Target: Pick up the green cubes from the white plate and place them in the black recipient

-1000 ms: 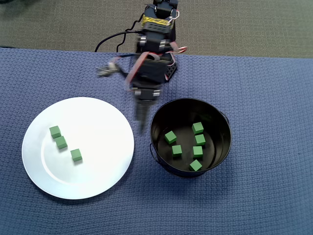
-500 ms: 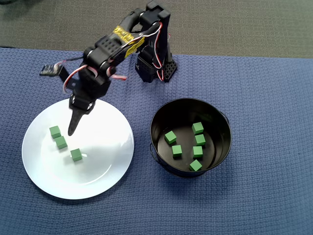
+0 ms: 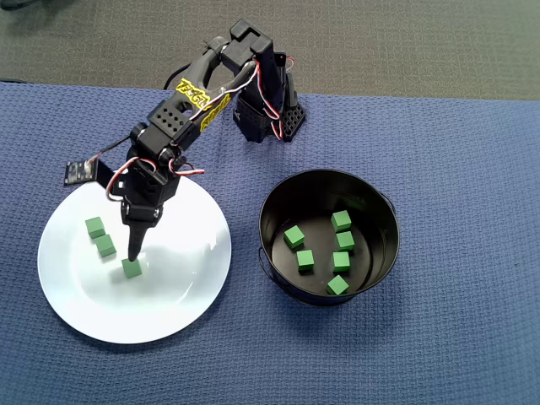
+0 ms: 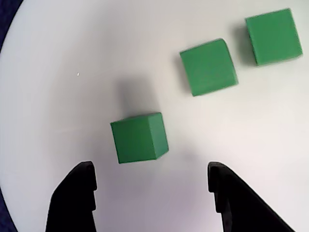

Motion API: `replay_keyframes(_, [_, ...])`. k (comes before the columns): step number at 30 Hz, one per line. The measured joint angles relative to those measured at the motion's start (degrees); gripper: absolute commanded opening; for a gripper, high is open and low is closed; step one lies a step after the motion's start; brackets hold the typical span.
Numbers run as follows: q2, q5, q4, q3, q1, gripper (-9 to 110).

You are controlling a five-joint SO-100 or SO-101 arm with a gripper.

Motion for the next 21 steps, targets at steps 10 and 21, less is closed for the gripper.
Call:
replay_keyframes(10, [-2.2, -12.0, -3.4, -0.6, -0.1, 25])
replay_keyframes(21, [-7.6, -14.5, -6.2, -2.5, -0.1, 23])
